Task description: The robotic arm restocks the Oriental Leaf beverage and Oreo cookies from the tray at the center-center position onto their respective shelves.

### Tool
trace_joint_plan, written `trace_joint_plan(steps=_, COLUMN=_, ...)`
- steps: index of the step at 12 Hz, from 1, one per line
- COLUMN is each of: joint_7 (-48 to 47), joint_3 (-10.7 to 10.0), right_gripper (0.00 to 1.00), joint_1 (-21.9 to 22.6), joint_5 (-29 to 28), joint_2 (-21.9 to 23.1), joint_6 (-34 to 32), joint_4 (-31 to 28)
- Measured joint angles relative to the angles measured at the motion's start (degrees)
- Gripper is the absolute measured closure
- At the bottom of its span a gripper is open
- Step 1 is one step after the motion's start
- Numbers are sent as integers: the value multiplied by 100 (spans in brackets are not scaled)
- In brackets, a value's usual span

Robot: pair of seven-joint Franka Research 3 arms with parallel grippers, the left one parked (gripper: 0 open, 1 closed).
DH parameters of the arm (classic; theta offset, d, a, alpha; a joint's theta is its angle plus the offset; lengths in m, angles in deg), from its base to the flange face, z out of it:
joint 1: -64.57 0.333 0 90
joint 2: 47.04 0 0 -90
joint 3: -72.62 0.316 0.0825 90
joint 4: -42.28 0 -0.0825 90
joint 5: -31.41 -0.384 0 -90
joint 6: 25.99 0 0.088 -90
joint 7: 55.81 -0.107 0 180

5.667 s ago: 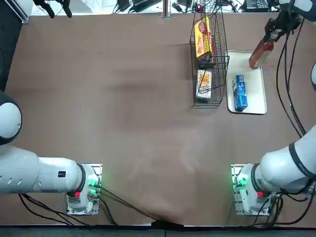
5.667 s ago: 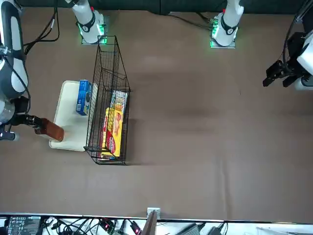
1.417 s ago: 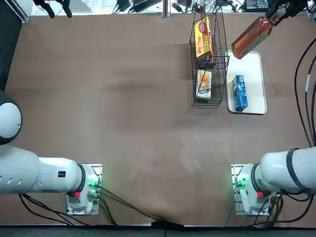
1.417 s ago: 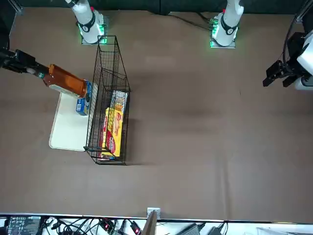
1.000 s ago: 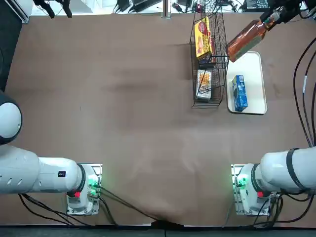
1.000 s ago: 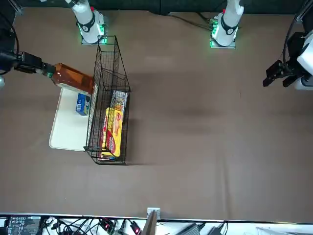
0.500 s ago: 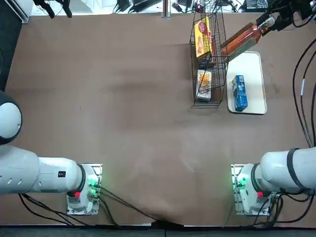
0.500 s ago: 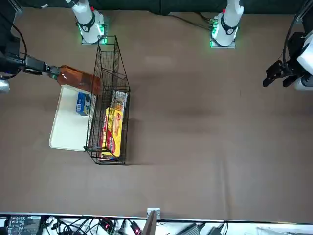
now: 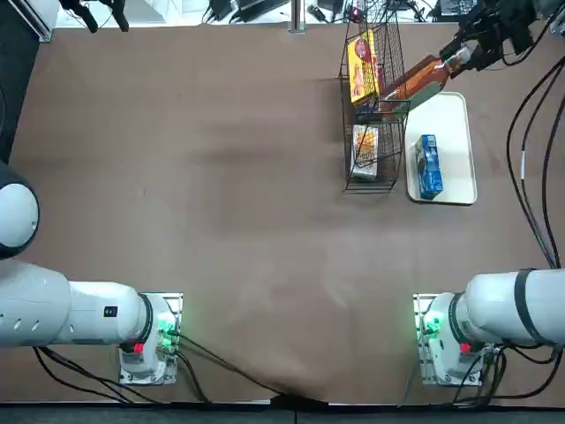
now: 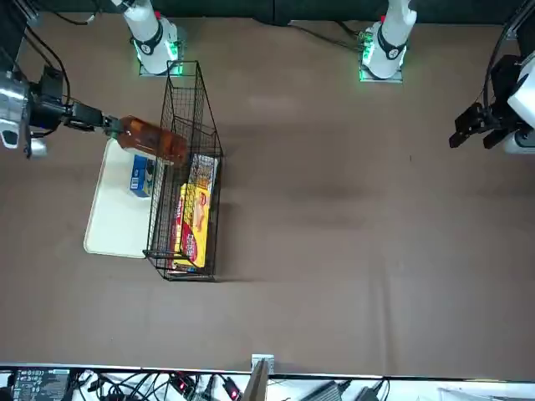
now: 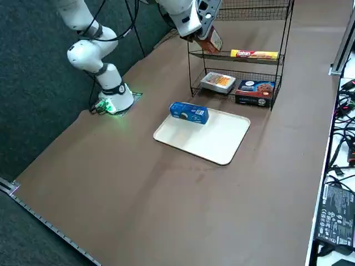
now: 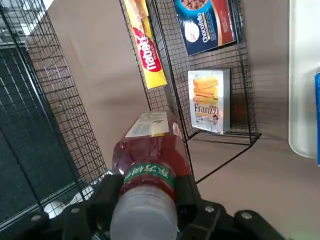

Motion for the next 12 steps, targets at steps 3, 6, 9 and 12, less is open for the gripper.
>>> trace_joint_plan(steps=3, joint_7=-155, joint_3=12, right_gripper=42, joint_1=122, joint_5=-1, joint_2=37, joint_6=72, joint_4=-90)
trace_joint_plan(steps=6, joint_7=-224, joint_3=12, right_gripper=42, joint_1=218, joint_5=-6, joint_2=47, joint_6=299, joint_4=-230)
trace_joint_plan(steps=9, joint_7=-287, joint_3=14, right_gripper=42, joint_1=383, joint_5=-202, joint_2=98, joint_6=673, joint_4=-442)
trace_joint_plan(steps=12, joint_7=-318, joint_3=17, right_gripper=42, joint_1=576, joint_5=-315, joint_2=154, joint_6=993, joint_4=-658)
